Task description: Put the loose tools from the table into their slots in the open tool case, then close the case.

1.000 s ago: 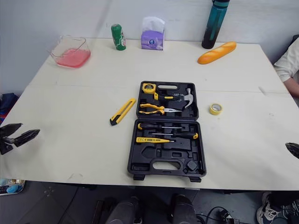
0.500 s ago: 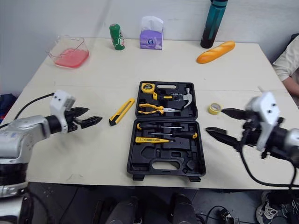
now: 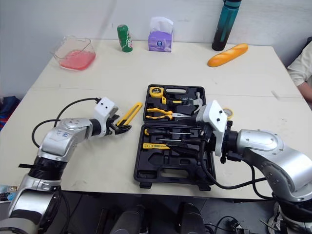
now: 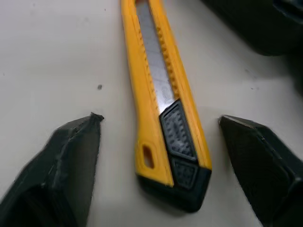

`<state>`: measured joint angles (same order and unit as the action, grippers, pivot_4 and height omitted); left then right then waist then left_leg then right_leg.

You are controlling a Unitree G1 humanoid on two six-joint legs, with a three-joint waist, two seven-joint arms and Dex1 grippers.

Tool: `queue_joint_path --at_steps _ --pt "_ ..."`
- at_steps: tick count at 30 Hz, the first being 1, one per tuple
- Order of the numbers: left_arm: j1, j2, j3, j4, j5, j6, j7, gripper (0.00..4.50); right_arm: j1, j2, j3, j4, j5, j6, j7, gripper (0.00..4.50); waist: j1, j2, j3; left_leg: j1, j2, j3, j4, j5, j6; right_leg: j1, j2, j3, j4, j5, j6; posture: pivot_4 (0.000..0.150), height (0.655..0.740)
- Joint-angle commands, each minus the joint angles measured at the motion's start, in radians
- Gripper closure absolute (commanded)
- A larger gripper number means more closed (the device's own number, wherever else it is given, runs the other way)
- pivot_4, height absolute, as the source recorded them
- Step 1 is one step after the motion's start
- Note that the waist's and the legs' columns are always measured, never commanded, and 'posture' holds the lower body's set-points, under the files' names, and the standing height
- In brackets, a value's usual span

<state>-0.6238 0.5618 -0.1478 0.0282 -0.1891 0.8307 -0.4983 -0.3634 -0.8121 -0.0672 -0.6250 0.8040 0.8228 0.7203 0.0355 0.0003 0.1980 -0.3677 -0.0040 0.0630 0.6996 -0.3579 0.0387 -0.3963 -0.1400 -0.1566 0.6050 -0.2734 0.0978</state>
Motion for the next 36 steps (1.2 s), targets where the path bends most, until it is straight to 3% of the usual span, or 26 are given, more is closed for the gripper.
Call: queue_joint_path --at_steps 1,3,8,13,18,24,28,36 --pt "0.007 -0.015 0.011 0.036 0.017 -0.004 0.003 2.28 -0.017 0.007 -0.006 -0.018 -0.006 -0.017 -0.005 0.0 0.003 0.0 0.0 0.0 0.0 0.0 0.0 0.0 0.0 0.0 0.0 0.0 0.0 0.0 0.0 0.15 0.74" --pt "0.004 0.002 0.043 0.044 0.016 -0.004 0.002 2.94 -0.017 0.003 -0.007 -0.017 -0.01 -0.017 -0.003 0.0 0.002 0.0 0.0 0.0 0.0 0.0 0.0 0.0 0.0 0.0 0.0 0.0 0.0 0.0 0.0 0.15 0.74" --pt "-0.014 0.153 0.132 0.009 -0.019 -0.052 -0.115 2.93 0.006 -0.027 -0.051 -0.015 -0.005 -0.015 0.014 0.0 -0.016 0.0 0.0 0.0 0.001 0.001 -0.001 0.0 -0.001 -0.002 0.002 0.0 0.001 0.0 0.0 0.15 0.74" --pt "-0.094 0.295 0.072 -0.149 -0.135 -0.118 -0.469 2.93 0.113 -0.084 -0.172 -0.031 0.031 0.004 0.045 0.0 0.004 -0.001 0.0 -0.003 0.001 -0.001 0.0 0.0 -0.001 -0.003 0.001 -0.001 -0.001 0.0 0.0 0.15 0.74" --pt "-0.21 0.213 -0.066 -0.193 -0.134 -0.13 -0.569 2.94 0.338 -0.159 -0.369 -0.077 0.071 0.039 0.112 0.0 0.036 -0.001 0.0 -0.003 -0.002 0.0 0.0 0.001 0.003 0.002 0.0 -0.001 -0.007 0.003 0.005 0.15 0.74" --pt "-0.303 0.074 -0.253 -0.179 -0.127 -0.03 -0.655 2.94 0.544 -0.162 -0.557 -0.133 0.092 0.073 0.128 0.0 0.027 -0.001 0.0 -0.002 0.0 0.003 -0.001 0.001 0.003 0.001 0.004 -0.001 -0.008 0.005 0.007 0.15 0.74" --pt "-0.301 0.007 -0.369 -0.165 -0.068 -0.004 -0.632 2.94 0.641 -0.132 -0.609 -0.171 0.073 0.063 0.106 0.0 0.019 -0.001 0.0 -0.002 0.0 0.003 -0.001 0.001 0.003 0.002 0.004 -0.001 -0.008 0.005 0.007 0.15 0.74" --pt "-0.275 -0.016 -0.479 -0.206 -0.006 -0.026 -0.643 2.94 0.755 -0.096 -0.667 -0.23 0.1 0.065 0.086 0.0 0.018 0.0 0.0 -0.002 0.001 0.002 0.0 0.001 0.003 0.002 0.004 0.002 -0.009 0.005 0.006 0.15 0.74"
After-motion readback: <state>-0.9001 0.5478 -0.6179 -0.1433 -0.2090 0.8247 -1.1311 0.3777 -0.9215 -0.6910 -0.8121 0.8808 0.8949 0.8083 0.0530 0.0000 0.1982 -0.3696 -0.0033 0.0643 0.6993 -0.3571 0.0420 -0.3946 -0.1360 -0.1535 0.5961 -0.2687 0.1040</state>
